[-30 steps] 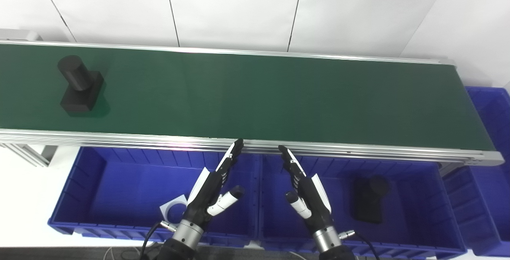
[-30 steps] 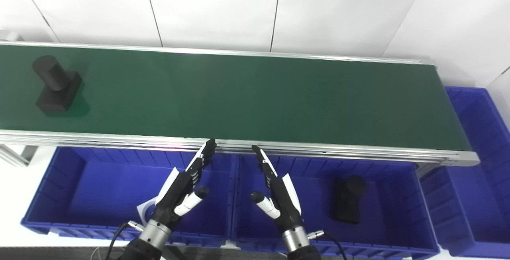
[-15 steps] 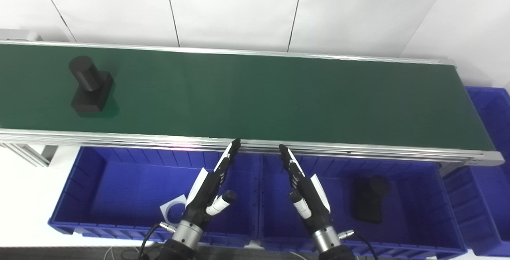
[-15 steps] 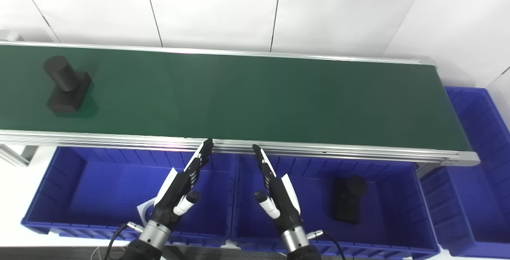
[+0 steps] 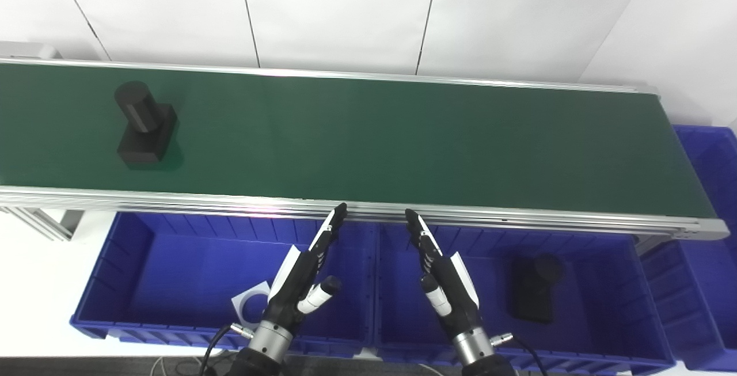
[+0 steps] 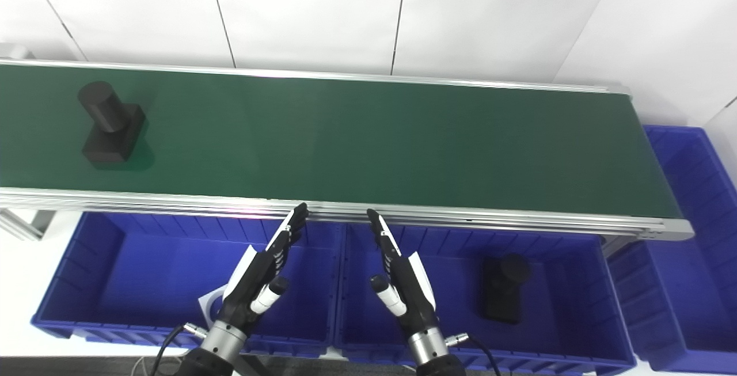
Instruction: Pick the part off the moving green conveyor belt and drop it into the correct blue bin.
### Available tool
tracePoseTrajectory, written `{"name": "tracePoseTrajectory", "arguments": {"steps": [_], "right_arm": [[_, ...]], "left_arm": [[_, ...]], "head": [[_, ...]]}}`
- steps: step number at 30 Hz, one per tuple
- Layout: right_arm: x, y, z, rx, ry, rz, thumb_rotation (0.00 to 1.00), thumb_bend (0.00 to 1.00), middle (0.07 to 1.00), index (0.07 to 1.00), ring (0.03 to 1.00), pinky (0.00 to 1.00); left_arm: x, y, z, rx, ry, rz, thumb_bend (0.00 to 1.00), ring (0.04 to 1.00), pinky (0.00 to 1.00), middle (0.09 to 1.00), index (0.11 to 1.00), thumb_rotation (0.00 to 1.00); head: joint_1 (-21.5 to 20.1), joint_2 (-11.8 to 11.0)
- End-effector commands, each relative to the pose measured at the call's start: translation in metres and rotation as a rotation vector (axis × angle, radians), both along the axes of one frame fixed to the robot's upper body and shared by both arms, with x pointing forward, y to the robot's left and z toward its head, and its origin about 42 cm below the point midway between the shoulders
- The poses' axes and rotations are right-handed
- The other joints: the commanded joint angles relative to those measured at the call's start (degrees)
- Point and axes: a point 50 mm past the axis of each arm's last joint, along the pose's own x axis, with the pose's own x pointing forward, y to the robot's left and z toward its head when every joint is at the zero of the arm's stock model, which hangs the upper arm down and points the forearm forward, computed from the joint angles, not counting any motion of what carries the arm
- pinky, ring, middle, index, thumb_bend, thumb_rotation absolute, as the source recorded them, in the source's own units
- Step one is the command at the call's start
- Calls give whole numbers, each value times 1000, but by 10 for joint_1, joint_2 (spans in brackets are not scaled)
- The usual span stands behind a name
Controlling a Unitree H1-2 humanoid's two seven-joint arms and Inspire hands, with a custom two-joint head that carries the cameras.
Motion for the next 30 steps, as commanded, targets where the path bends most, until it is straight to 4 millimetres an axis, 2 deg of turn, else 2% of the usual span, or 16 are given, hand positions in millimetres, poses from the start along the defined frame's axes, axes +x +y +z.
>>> {"name": "tracePoseTrajectory", "arguments": {"steps": [1, 3, 4, 5, 9, 11, 13, 22, 30], "right_arm": [[8, 4, 8, 25, -54, 10, 1000, 1000, 1000, 988, 1000, 1000], [7, 3, 5, 18, -45, 9, 1000, 1000, 1000, 989, 1000, 1000], [7, 2, 3, 15, -38, 8, 1000, 1000, 1000, 989, 1000, 1000], [7, 1, 2, 13, -33, 8, 1000, 1000, 1000, 989, 1000, 1000], [6, -2, -8, 3, 5, 6, 1000, 1000, 1000, 994, 1000, 1000], [7, -3, -11, -1, 16, 6, 1000, 1000, 1000, 995, 1000, 1000], [9, -2, -12, -9, 19, 8, 1000, 1000, 1000, 996, 1000, 1000], [13, -1, -19, -23, 41, 9, 1000, 1000, 1000, 986, 1000, 982], [14, -1, -20, -25, 45, 11, 1000, 1000, 1000, 991, 1000, 986]], "left_arm": [[8, -4, 8, -26, -63, -3, 972, 1000, 1000, 1000, 1000, 1000], [8, -5, 5, -13, -57, -6, 971, 1000, 1000, 1000, 1000, 1000], [8, -6, 3, -6, -52, -6, 969, 1000, 1000, 1000, 1000, 1000], [8, -6, 2, -1, -50, -6, 966, 1000, 1000, 1000, 1000, 1000], [9, -9, -8, 25, -27, -7, 987, 1000, 994, 1000, 1000, 1000], [10, -10, -12, 36, -19, -4, 996, 1000, 984, 1000, 1000, 1000], [11, -10, -14, 37, -11, 2, 1000, 1000, 973, 1000, 1000, 1000], [14, -8, -22, 60, 5, 2, 1000, 1000, 948, 1000, 1000, 1000], [15, -8, -25, 64, 13, 1, 1000, 1000, 940, 1000, 994, 1000]], "head": [[6, -9], [13, -22], [21, -38], [21, -38], [40, -89], [40, -93], [37, -110], [38, -138], [41, -138]]}}
